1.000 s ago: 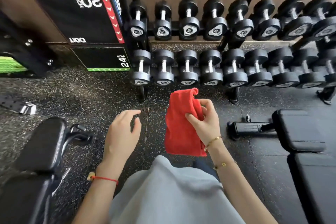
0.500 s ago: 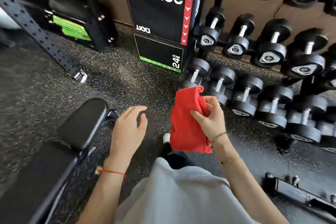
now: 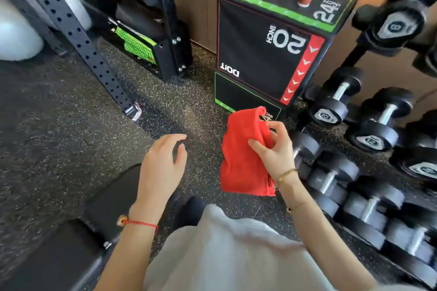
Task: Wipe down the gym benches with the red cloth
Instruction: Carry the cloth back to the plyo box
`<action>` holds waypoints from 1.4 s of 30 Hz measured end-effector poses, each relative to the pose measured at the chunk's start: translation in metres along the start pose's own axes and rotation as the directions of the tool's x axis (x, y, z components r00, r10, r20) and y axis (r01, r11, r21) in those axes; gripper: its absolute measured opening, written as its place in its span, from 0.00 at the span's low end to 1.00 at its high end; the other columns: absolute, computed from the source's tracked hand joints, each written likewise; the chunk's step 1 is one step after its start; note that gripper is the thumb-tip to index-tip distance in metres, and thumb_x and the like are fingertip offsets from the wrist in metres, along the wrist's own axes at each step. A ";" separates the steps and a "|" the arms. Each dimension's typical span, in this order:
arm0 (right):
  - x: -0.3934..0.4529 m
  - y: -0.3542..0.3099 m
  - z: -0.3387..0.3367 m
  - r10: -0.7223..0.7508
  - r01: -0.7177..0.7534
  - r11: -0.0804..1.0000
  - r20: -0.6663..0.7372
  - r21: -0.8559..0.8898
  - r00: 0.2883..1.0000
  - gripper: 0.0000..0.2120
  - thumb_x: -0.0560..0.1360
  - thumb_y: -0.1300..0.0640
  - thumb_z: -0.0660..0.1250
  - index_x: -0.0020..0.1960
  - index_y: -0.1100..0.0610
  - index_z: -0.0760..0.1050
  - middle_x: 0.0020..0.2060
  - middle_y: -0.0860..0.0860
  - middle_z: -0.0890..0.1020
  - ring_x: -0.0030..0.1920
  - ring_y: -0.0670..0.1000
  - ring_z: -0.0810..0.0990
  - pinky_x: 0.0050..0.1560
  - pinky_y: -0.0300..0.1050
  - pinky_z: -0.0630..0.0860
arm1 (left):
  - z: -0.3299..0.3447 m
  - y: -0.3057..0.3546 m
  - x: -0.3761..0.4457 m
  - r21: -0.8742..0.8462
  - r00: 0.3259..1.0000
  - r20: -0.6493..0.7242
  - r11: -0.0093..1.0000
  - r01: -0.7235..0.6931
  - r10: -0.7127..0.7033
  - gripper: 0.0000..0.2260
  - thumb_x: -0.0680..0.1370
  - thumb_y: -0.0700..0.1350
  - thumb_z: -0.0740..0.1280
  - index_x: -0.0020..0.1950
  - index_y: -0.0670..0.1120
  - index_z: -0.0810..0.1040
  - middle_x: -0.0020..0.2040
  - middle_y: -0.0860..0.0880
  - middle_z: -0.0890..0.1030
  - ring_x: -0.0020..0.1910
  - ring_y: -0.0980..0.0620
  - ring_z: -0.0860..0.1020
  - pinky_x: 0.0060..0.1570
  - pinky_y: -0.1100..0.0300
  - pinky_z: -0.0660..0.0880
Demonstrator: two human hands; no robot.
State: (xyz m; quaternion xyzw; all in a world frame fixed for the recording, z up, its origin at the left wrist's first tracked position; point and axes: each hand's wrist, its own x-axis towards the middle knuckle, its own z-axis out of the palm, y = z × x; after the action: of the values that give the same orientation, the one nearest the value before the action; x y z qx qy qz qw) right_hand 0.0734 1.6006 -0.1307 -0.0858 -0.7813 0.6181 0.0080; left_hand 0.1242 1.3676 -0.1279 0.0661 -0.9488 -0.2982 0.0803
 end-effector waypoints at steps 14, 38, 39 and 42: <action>0.198 -0.041 0.154 0.036 -0.026 0.997 -0.154 0.068 0.987 0.18 0.69 0.65 0.73 0.53 0.52 0.71 0.41 0.47 0.83 0.40 0.45 0.81 0.42 0.45 0.78 | -0.013 -0.080 0.275 -0.026 0.974 0.123 0.982 -0.187 0.189 0.12 0.80 0.42 0.63 0.63 0.47 0.78 0.59 0.52 0.81 0.59 0.52 0.78 0.61 0.55 0.75; 0.477 -0.072 0.170 0.133 -0.103 0.990 -0.385 0.100 0.913 0.17 0.69 0.62 0.73 0.50 0.47 0.71 0.42 0.50 0.84 0.45 0.53 0.82 0.49 0.57 0.80 | 0.076 -0.046 0.606 -0.108 0.900 0.218 0.926 -0.361 0.377 0.13 0.80 0.43 0.62 0.62 0.47 0.79 0.60 0.53 0.80 0.60 0.55 0.77 0.62 0.60 0.72; 0.499 -0.075 0.165 0.127 -0.095 0.990 -0.383 0.103 0.915 0.17 0.69 0.62 0.73 0.50 0.47 0.71 0.42 0.51 0.84 0.45 0.54 0.82 0.49 0.58 0.79 | 0.083 -0.037 0.624 -0.111 0.901 0.209 0.925 -0.364 0.380 0.13 0.80 0.43 0.62 0.62 0.47 0.79 0.60 0.53 0.80 0.60 0.54 0.77 0.63 0.59 0.72; 0.563 -0.085 0.147 0.107 -0.072 0.992 -0.381 0.105 0.918 0.17 0.69 0.63 0.73 0.48 0.46 0.71 0.42 0.52 0.84 0.44 0.55 0.82 0.49 0.57 0.79 | 0.100 -0.009 0.677 -0.119 0.908 0.161 0.921 -0.372 0.387 0.12 0.80 0.43 0.62 0.61 0.47 0.79 0.59 0.52 0.81 0.59 0.53 0.78 0.62 0.56 0.74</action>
State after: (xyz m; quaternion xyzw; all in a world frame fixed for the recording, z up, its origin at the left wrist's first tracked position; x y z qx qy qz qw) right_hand -0.5096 1.5214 -0.1357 -0.2410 -0.7315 0.6230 0.1370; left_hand -0.5566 1.2984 -0.1378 -0.1506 -0.9331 -0.3222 0.0526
